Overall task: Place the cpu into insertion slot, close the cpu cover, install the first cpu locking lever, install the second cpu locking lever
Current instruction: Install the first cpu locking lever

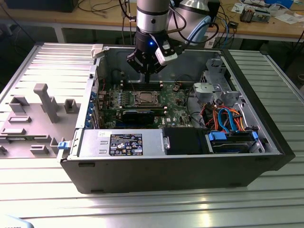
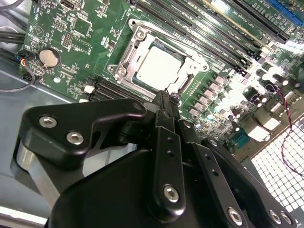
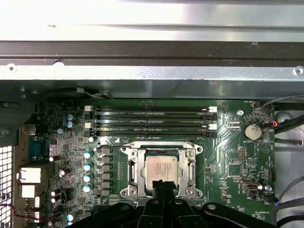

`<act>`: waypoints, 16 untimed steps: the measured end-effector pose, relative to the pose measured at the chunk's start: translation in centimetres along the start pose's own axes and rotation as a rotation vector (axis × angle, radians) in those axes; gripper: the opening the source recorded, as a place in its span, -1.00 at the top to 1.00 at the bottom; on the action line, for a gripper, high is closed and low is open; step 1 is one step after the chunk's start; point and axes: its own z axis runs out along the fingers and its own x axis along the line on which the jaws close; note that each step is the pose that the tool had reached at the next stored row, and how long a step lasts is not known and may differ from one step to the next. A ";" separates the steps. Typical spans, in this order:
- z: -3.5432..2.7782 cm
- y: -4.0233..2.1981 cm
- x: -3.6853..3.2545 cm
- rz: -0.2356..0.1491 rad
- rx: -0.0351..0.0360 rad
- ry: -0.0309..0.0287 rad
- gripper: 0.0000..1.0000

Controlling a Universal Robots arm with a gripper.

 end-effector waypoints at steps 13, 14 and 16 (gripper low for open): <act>0.00 0.01 0.64 0.000 0.0000 0.0000 0.79; 0.00 0.01 0.71 0.000 0.0000 0.0000 0.79; 0.00 0.01 0.94 0.000 0.0000 0.0000 0.79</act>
